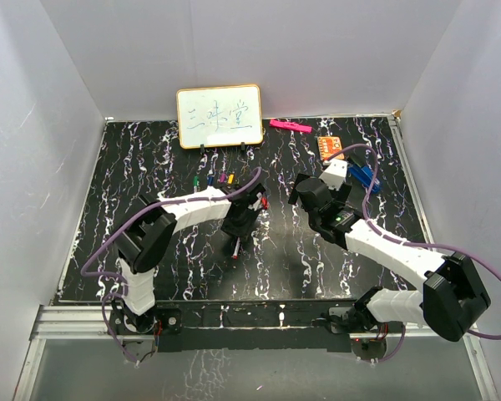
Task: Insert the pens into the pen caps
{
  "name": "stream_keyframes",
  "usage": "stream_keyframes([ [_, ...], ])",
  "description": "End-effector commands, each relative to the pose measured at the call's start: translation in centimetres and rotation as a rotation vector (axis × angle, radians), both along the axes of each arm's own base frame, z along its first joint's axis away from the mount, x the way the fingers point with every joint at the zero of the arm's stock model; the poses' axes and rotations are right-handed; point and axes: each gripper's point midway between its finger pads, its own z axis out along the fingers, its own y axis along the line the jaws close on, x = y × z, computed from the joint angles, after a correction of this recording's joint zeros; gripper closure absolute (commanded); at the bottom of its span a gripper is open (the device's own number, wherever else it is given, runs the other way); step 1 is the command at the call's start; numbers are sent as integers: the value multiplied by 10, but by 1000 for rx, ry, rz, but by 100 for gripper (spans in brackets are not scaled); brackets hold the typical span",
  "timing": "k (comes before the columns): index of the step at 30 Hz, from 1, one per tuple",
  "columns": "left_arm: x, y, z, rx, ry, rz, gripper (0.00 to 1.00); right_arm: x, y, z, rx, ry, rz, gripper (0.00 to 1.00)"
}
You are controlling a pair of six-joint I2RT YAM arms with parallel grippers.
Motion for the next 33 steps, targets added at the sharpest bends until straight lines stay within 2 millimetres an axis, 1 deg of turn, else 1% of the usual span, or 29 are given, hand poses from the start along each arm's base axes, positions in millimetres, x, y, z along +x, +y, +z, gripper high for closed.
stream_keyframes([
  [1,4,15,-11,115,-5,7,64,6,-3,15,32,-61,-40,2],
  [5,2,30,-22,201,7,7,64,5,-3,16,39,-70,-38,2],
  [12,-7,27,-36,181,56,0,67,8,0,18,46,-77,-28,2],
  [19,-22,34,-40,203,128,-18,71,8,1,22,51,-84,-22,2],
  [22,-29,39,-46,228,162,-29,75,9,3,24,56,-85,-18,2],
  [26,-39,41,-57,229,210,-38,83,10,4,23,53,-82,-15,2],
  [28,-44,41,-63,222,238,-46,92,10,4,23,51,-82,-16,2],
  [29,-47,41,-66,221,252,-48,99,10,3,23,52,-82,-17,2],
  [33,-56,42,-74,208,286,-54,100,10,4,23,55,-81,-14,3],
])
